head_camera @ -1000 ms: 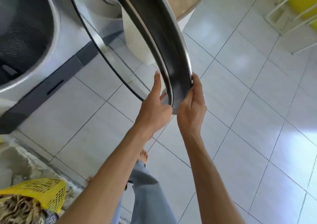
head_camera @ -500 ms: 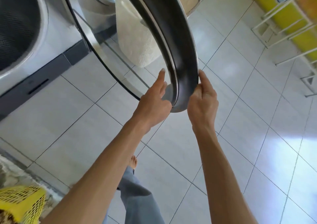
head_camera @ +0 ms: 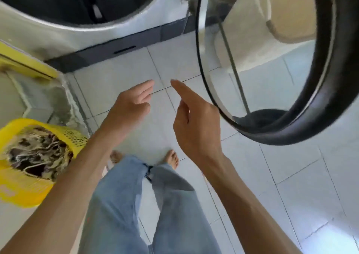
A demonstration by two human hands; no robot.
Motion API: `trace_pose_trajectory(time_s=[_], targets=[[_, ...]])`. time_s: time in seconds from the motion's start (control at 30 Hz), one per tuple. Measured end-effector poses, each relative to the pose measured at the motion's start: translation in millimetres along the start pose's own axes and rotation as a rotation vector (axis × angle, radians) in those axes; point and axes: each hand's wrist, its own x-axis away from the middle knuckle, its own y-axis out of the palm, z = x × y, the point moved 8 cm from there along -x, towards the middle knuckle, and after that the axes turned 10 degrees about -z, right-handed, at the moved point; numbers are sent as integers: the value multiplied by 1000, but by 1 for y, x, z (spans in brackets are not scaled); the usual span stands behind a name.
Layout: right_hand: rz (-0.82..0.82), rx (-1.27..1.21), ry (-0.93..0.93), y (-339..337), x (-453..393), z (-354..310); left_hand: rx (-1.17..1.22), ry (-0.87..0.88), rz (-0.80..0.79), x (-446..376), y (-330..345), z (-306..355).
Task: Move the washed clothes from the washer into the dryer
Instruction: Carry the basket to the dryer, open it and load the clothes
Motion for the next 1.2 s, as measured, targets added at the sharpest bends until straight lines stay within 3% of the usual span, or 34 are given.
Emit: trace_pose_trajectory(time_s=[0.23,0.47,0.7,0.8,0.9,1.07,1.13,1.2], targets=[[-511,241,-282,168,-34,-95,253,-80,287,73,-153,-124],[-1005,525,-447,349,-13,-139,602,-317,608,156,-231,-279],[-1405,907,-580,509,17,-103,705,-524,721,180,-254,-380],[-1579,1060,-448,567,23,-59,706,-549,718,175,-262,-401],[-1539,1117,-255,603,12,-21,753,-540,735,164,-265,-424],[-1380,1082,-237,621,3,-6,913,-539,766,155,-252,-446],[-1350,918,-135,624,-4,-14,946,-547,796,149,-249,-448],[-1342,573,159,631,-9,-24,941,-550,886,146,-251,-450]])
